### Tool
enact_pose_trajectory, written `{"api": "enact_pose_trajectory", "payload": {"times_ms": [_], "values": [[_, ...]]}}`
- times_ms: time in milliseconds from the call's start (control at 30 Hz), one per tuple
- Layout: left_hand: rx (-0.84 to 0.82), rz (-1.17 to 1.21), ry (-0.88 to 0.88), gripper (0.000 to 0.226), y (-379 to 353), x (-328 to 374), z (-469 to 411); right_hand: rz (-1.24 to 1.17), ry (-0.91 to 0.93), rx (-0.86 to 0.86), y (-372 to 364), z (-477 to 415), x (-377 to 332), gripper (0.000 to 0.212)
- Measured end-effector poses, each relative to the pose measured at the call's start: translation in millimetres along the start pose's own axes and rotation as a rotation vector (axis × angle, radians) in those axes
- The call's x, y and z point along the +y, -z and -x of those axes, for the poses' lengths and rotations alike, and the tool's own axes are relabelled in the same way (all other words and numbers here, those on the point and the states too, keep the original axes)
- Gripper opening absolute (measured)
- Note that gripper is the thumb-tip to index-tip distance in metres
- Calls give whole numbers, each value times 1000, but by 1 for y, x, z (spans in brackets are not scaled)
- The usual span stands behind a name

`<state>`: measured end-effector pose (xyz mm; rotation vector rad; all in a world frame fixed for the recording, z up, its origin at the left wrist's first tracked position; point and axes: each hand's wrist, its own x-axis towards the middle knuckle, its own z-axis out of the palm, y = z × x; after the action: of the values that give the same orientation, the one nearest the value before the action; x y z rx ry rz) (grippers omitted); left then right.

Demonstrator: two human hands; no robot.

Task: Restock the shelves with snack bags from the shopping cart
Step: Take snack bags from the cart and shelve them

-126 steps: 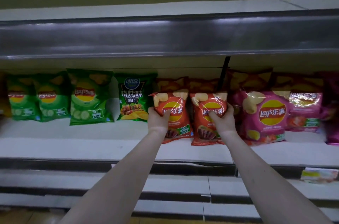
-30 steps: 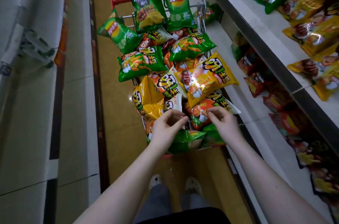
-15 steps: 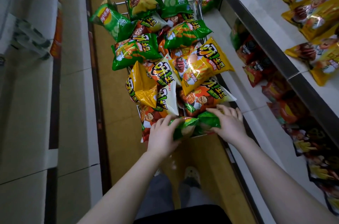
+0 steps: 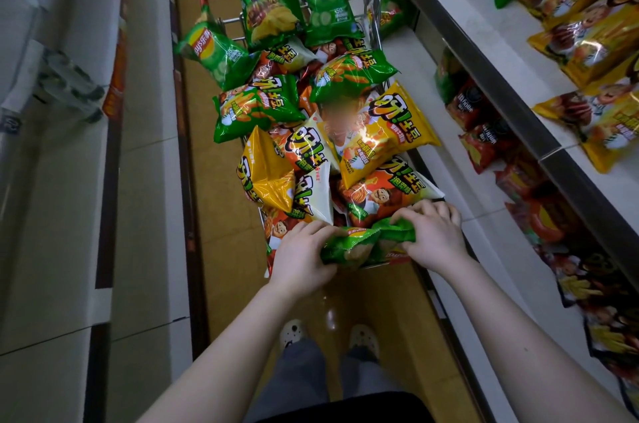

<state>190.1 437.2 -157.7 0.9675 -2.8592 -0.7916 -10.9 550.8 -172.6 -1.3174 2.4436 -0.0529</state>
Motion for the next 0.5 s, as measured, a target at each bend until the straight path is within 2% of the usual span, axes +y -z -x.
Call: {"api": "enact_pose_trajectory", "payload": {"times_ms": [333,500], "values": [[-4,117,11,47,18,0,-2,17,41,-46,35,2,-8,36],[26,291,18,27,22,3,-3,17,56,-57,50,2,-14,36]]}}
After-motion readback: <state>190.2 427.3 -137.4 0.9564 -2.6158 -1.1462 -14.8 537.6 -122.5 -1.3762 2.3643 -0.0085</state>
